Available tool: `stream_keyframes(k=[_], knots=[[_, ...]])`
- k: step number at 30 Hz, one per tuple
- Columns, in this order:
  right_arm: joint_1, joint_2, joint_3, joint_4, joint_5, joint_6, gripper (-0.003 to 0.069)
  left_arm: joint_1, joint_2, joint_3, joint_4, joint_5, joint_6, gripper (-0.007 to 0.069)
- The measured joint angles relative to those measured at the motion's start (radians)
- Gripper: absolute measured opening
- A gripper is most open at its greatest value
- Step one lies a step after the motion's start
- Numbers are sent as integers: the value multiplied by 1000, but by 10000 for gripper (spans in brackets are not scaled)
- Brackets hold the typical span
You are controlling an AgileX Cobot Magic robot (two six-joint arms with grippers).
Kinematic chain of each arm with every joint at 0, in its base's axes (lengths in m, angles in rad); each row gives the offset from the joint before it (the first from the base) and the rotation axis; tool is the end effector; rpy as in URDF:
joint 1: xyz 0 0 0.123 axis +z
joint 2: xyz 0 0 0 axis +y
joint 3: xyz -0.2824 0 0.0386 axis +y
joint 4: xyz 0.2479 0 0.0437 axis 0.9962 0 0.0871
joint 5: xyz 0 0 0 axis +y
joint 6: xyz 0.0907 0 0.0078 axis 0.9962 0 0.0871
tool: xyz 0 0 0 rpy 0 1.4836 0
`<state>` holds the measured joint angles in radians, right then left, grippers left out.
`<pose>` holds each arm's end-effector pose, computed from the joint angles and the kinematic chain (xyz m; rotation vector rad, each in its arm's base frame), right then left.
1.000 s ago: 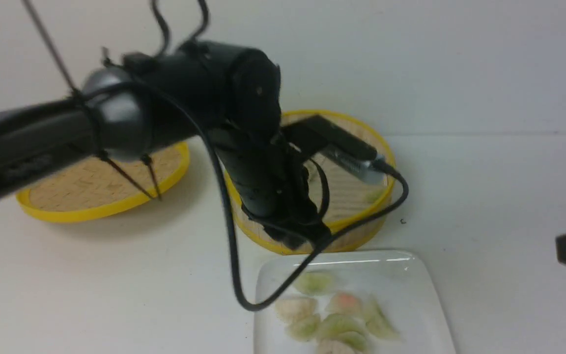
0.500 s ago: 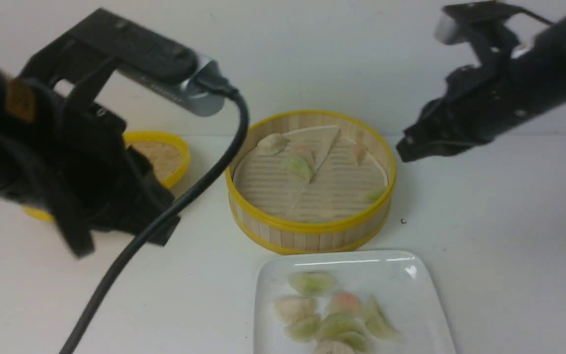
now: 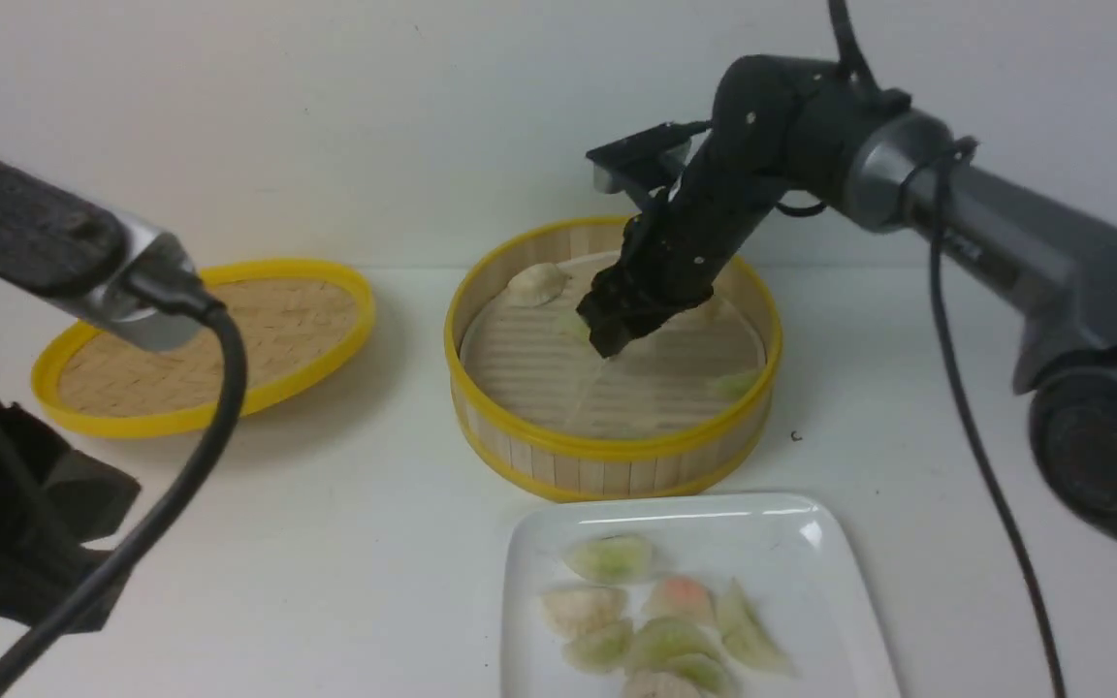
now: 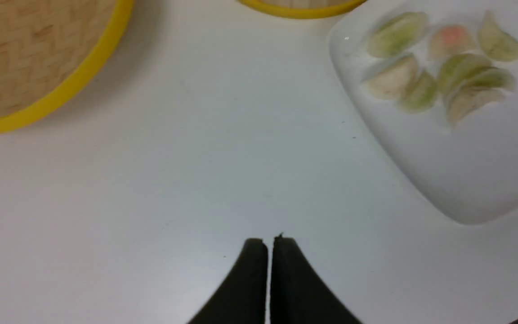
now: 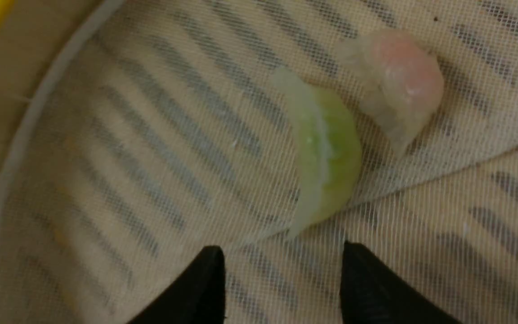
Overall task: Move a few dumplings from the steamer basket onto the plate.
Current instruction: Use the right arm to grab a dumpling from inside the steamer, then use the right arm to put the dumpling into the plate
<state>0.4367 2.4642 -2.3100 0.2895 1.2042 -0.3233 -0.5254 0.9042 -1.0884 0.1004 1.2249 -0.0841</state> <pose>0.4636 0.2432 0.1915 -0.9656 2.6593 0.4306 0.1288 -0.0647 0.3833 0.5564 2.4581 -0.1144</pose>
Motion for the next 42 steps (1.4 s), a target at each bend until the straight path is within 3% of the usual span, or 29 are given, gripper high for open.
stream_keyframes(k=[4, 8, 11, 15, 22, 26, 32, 36, 42], knots=[[13, 90, -126, -13, 28, 42, 406, 0, -33, 0, 90, 28, -53, -6], [28, 115, -148, -41, 9, 70, 398, 0, -53, 0, 150, 31, -73, -6], [33, 127, -150, -54, -11, 79, 361, 1, -56, 0, 164, 31, -76, -6], [33, 128, -154, -67, -6, 88, 158, 1, -58, 0, 170, 31, -79, -6], [35, 46, -137, -73, 46, 138, 166, 1, -59, 0, 173, 31, -80, -6], [35, -122, -53, -70, 45, 156, 166, 1, -59, 0, 176, 31, -80, -6], [36, -489, 367, -67, 41, 135, 166, 1, -59, 0, 176, 31, -80, -6], [36, -683, 725, -1, 41, 94, 166, 1, -59, 0, 174, 31, -80, -6], [38, -797, 1100, 84, -75, 57, 166, 1, -59, 0, 156, -3, -80, -6]])
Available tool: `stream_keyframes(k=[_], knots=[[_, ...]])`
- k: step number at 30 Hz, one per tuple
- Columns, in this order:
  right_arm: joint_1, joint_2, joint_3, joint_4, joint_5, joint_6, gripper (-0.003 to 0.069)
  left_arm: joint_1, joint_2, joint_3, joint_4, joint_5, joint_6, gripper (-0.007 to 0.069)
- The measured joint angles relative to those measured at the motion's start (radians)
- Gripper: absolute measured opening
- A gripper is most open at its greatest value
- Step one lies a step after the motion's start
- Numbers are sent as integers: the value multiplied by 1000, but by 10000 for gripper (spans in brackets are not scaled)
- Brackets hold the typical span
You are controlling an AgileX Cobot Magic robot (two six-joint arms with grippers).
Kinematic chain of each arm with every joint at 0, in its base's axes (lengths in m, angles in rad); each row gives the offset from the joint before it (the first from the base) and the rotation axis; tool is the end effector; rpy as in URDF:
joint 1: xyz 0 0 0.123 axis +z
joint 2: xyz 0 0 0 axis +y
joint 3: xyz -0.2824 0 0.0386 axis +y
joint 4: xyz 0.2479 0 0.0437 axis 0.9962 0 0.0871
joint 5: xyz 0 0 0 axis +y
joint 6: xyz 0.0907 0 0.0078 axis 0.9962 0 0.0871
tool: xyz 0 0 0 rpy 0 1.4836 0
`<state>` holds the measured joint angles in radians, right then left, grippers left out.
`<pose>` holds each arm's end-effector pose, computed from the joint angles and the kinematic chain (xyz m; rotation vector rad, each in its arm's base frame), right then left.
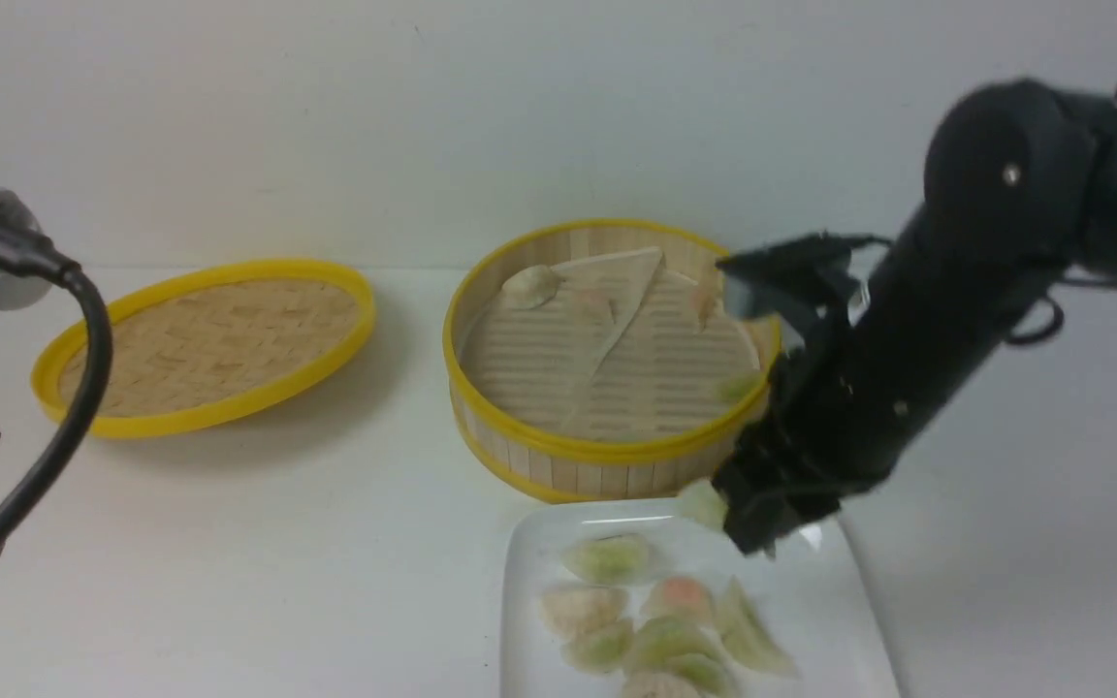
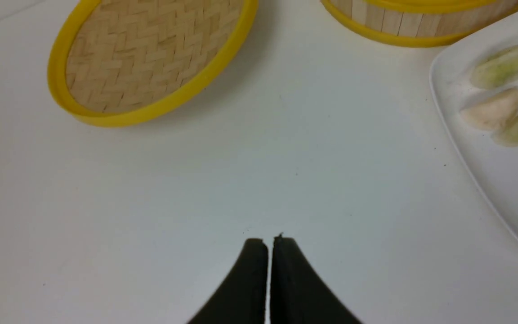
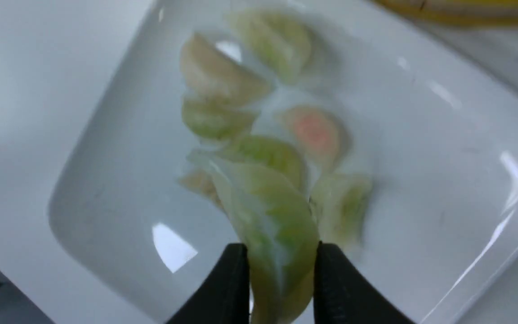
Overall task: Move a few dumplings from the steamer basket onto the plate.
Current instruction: Use the right arm to put the dumpling into the plate
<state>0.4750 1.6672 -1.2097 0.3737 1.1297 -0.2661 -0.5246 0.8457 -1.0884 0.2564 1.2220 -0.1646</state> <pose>0.2670 0.1711 0.2446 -0.8930 2.9278 0.5389 0.1216 -0.0453 0.3937 0.4360 2.3783 0.0227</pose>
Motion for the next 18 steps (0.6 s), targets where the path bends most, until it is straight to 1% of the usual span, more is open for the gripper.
stream_keyframes(k=[6, 9, 11, 12, 18], knots=[[0, -11, 170, -5, -87, 17, 166, 0, 0, 0, -18, 0, 0, -6], [0, -11, 197, -33, -129, 20, 166, 0, 0, 0, -28, 0, 0, -6], [0, -11, 203, -65, -166, 32, 192, 0, 0, 0, -33, 0, 0, -6], [0, -11, 203, -65, -166, 33, 192, 0, 0, 0, -33, 0, 0, -6], [0, -14, 202, -116, -254, 76, 398, 0, 0, 0, -51, 0, 0, -6]])
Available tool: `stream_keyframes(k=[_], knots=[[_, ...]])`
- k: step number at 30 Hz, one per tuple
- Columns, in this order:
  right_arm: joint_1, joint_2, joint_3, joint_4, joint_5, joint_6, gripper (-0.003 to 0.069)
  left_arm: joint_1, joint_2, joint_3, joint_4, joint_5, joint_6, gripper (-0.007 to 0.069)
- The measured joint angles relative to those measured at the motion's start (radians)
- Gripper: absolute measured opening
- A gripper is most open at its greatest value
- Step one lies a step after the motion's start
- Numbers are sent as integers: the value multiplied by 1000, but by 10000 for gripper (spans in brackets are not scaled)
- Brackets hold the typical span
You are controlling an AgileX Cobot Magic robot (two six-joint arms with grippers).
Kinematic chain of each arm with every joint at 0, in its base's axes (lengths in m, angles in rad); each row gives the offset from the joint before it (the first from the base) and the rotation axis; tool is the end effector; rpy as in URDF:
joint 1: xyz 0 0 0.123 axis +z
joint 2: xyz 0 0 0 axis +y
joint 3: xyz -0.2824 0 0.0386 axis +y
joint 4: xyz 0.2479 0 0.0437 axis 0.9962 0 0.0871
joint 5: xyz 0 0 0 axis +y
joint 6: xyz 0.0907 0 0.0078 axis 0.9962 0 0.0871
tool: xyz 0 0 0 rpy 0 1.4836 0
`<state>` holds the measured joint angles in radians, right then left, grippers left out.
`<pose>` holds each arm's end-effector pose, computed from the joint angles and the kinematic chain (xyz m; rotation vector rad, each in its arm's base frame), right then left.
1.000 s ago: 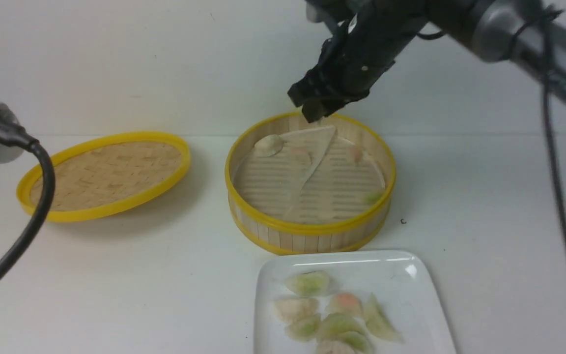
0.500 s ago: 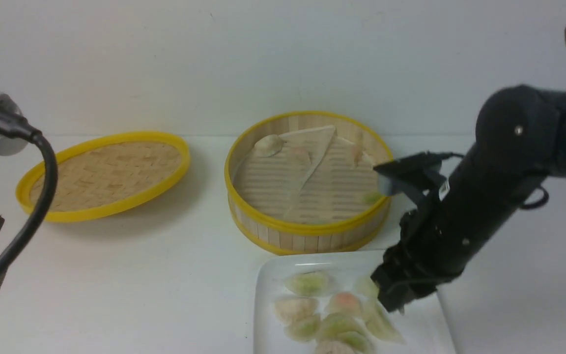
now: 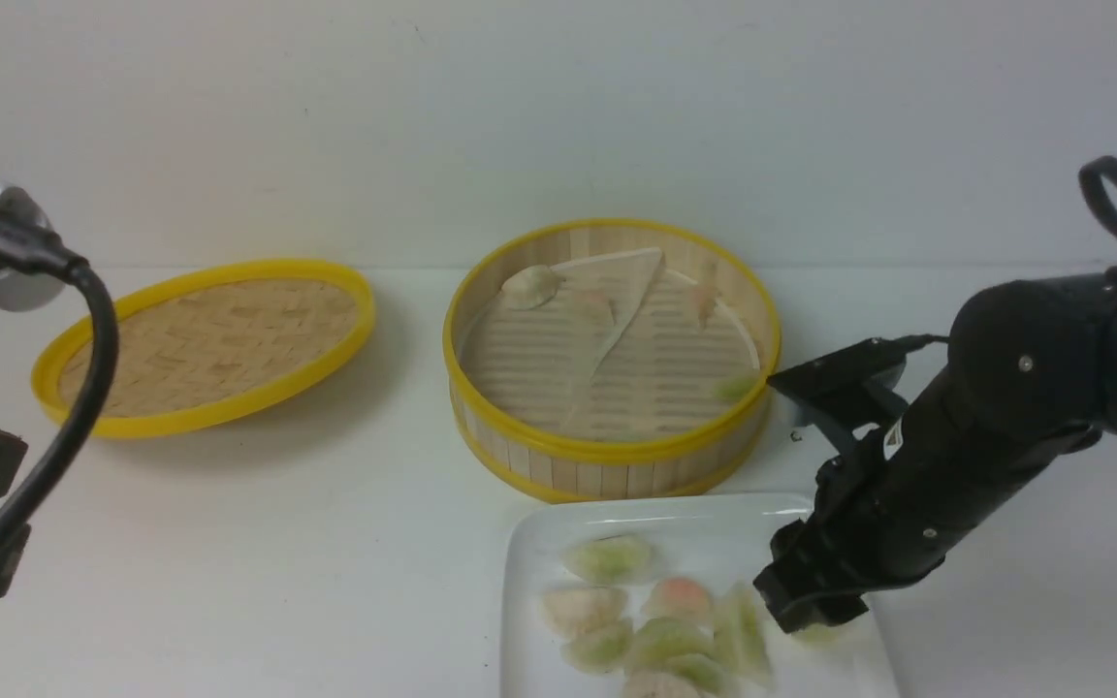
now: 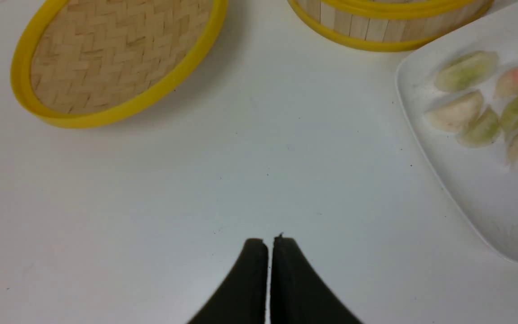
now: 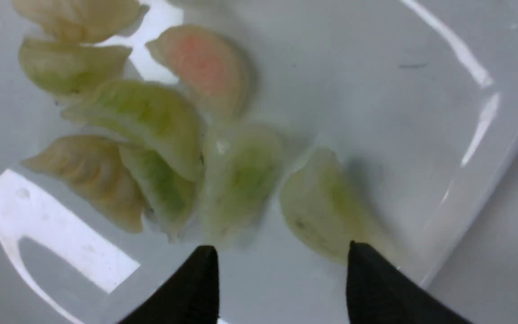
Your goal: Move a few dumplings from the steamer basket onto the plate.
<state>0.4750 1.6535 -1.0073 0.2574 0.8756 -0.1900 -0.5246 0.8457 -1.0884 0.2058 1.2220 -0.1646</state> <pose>0.2582 0.1528 0.1986 -0.7658 2.9194 0.3420 0.1197 -0.0491 0.3927 0.4382 2.3942 -0.0394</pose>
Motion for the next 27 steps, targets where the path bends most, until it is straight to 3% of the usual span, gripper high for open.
stream_keyframes(k=[4, 7, 9, 11, 13, 20, 25, 27], knots=[[0, -9, -30, -17, 49, 24, 416, 0, 0, 0, -5, 0, 0, -6], [0, -51, -44, -23, 100, 40, 340, 0, 0, 0, -7, 0, 0, -6], [0, -165, -45, -37, 136, 57, 172, 0, 0, 0, -7, -7, 0, -6], [0, -270, -45, -52, 142, 78, 67, 0, 0, 0, -7, -15, 0, -6], [0, -407, -45, -77, 138, 108, 13, 0, 0, 0, -7, -22, 0, -6], [0, -892, 22, -156, -16, 178, -12, 0, 0, 0, -13, -47, 0, -6], [0, -1268, 246, -206, -229, 198, -13, 0, 0, 0, -30, -108, 0, -6], [0, -1475, 394, -257, -343, 267, -13, 0, 0, 0, -30, -148, 0, -6]])
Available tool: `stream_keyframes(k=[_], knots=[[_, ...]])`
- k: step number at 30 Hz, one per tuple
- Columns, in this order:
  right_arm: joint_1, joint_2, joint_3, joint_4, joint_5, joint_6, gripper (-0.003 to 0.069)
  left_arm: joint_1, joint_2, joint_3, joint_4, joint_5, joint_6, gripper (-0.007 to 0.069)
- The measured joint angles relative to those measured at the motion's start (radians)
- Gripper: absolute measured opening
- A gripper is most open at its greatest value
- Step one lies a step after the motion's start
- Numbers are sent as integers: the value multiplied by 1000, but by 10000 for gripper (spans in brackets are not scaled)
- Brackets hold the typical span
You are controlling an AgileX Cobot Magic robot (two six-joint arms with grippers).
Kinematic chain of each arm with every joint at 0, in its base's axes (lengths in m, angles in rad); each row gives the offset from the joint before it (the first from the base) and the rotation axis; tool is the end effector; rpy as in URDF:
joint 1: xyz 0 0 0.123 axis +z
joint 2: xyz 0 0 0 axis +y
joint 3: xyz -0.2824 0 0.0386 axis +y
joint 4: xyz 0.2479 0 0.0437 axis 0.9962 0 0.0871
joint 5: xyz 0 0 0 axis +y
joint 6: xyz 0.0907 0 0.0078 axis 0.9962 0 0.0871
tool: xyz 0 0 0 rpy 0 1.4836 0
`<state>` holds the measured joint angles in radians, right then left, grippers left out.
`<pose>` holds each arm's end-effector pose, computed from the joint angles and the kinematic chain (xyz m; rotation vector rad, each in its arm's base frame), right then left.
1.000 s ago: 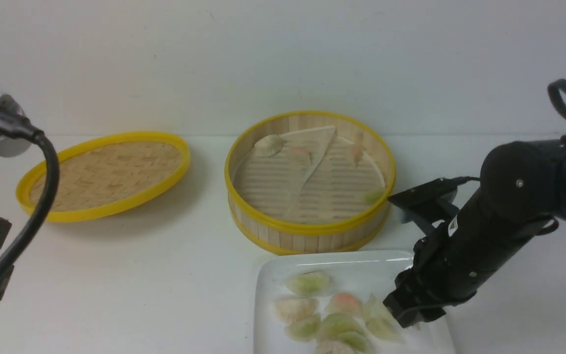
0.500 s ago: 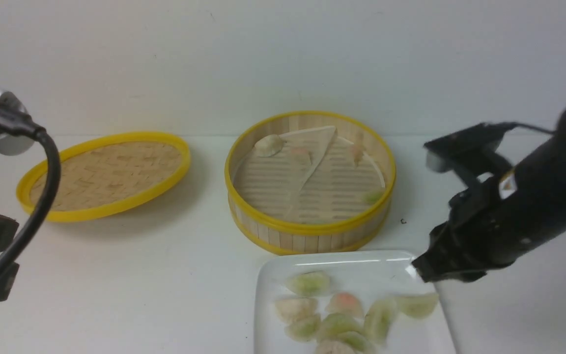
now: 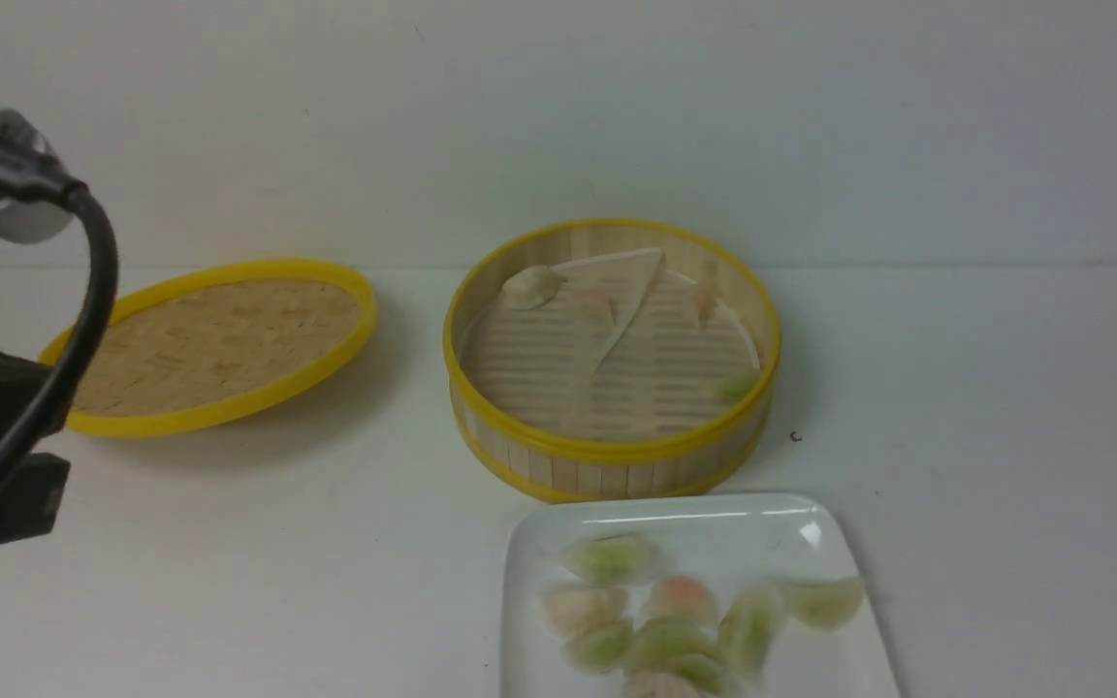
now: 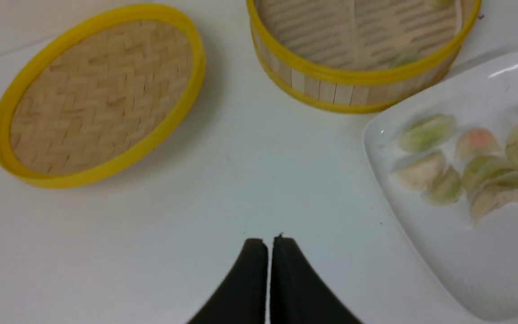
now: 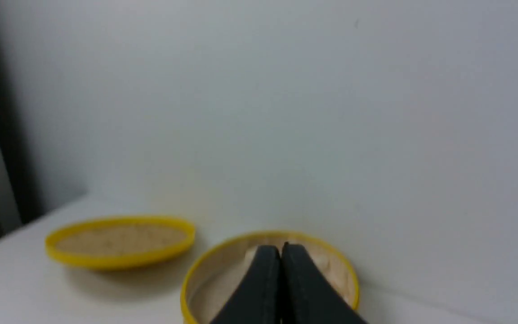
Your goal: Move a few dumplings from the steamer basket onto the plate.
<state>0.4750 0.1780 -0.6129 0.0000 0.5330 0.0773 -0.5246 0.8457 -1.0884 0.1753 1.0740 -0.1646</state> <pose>0.0234 0.0120 0.3539 -0.3157 1.5667 0.4310 0.1266 -0.0571 0.4014 0.4301 2.2608 -0.1339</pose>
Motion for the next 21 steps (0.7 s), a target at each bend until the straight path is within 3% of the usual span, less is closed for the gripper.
stream_keyframes(k=[4, 9, 21], knots=[[0, -183, 141, -102, -46, 117, -14, 0, 0, 0, 1, -47, 0, -6], [0, -188, 182, -149, -50, 227, -15, 0, -50, 48, -3, -148, 6, -6], [0, -186, 183, -165, -53, 251, -15, 0, -483, 435, -23, -415, -64, -6]])
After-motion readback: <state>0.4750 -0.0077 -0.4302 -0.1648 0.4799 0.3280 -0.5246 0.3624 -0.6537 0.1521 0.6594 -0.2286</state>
